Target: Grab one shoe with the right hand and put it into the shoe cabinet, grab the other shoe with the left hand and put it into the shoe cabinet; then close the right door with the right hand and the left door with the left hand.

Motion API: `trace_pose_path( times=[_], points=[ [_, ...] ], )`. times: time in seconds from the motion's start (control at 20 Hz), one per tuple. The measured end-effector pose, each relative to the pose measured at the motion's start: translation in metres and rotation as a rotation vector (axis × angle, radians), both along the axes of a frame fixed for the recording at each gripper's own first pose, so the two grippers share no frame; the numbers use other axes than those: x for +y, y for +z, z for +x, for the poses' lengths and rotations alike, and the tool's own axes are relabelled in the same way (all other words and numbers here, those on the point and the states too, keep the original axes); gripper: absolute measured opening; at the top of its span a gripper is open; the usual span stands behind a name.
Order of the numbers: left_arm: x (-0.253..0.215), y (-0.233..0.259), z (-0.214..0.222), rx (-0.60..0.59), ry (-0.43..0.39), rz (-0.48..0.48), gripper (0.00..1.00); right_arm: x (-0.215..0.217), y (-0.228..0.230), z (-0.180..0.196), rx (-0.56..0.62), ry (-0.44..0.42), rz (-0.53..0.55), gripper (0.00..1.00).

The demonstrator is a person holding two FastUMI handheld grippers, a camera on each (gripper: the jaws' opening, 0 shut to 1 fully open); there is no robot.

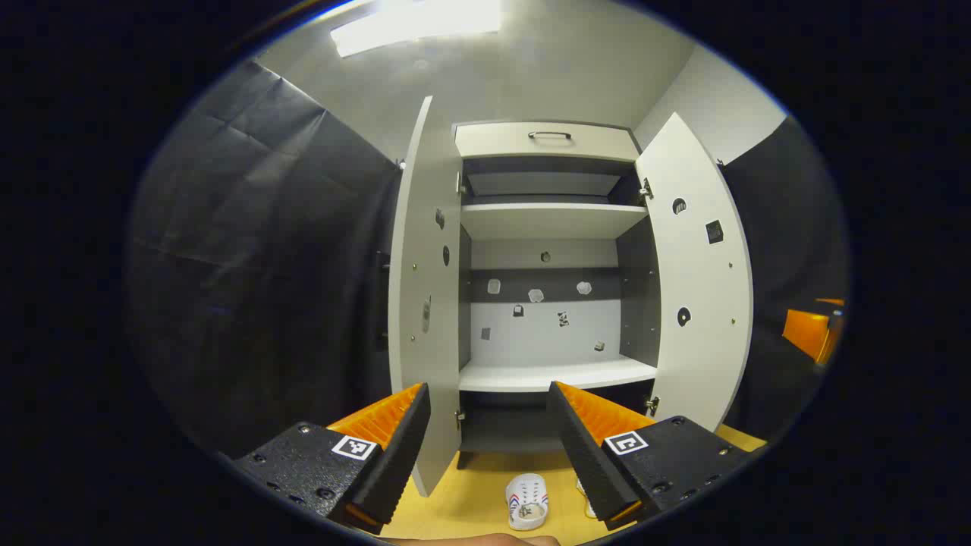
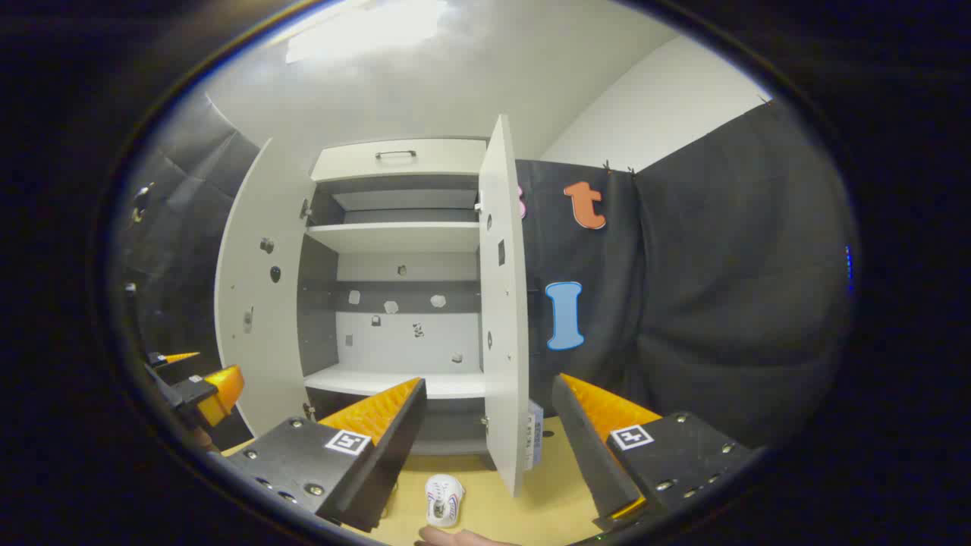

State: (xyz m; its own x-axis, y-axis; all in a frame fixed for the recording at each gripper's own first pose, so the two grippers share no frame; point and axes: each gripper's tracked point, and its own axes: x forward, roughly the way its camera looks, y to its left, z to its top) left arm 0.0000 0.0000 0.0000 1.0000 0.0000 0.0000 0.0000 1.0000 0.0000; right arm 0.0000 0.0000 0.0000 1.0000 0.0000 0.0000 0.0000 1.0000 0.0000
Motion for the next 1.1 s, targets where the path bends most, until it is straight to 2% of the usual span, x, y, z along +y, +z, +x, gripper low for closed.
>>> trace_pose_path(
  times=[0.15,0.2,0.25,0.5,0.55,0.65,0.7,0.9,0.95,1.0,1.1],
  points=[
    [0.002,0.013,0.017,-0.006,0.002,0.007,0.93,-0.012,0.005,-0.006,-0.001,-0.009,0.020,0.99],
    [0.000,0.012,0.021,0.011,-0.013,0.002,0.98,-0.015,0.007,-0.007,-0.004,-0.011,0.019,0.95],
    [0.001,0.009,0.024,0.033,-0.023,-0.003,0.93,-0.017,0.007,-0.008,-0.009,-0.011,0.014,0.95],
    [0.009,0.000,0.029,0.055,-0.041,-0.016,0.94,-0.024,-0.001,-0.006,-0.003,-0.024,-0.019,0.94],
    [0.011,-0.002,0.028,0.064,-0.037,-0.020,0.94,-0.024,-0.006,-0.006,0.011,-0.024,-0.023,1.00],
    [0.015,-0.004,0.028,0.065,-0.039,-0.018,0.94,-0.022,-0.008,-0.004,0.025,-0.019,-0.017,0.99],
    [0.017,-0.005,0.027,0.059,-0.039,-0.020,0.93,-0.019,-0.008,-0.004,0.025,-0.013,-0.012,0.95],
    [0.032,-0.003,0.022,0.034,-0.029,-0.025,0.92,-0.010,-0.013,-0.001,0.029,-0.004,-0.026,0.95],
    [0.036,-0.001,0.022,0.026,-0.021,-0.021,0.92,-0.007,-0.016,0.001,0.033,-0.002,-0.032,0.99],
    [0.042,-0.001,0.021,0.023,-0.009,-0.008,0.92,-0.003,-0.018,0.002,0.037,0.004,-0.036,0.95],
    [0.046,-0.001,0.019,0.021,-0.004,-0.002,0.92,0.005,-0.026,0.008,0.051,0.015,-0.044,0.95]
  ],
)
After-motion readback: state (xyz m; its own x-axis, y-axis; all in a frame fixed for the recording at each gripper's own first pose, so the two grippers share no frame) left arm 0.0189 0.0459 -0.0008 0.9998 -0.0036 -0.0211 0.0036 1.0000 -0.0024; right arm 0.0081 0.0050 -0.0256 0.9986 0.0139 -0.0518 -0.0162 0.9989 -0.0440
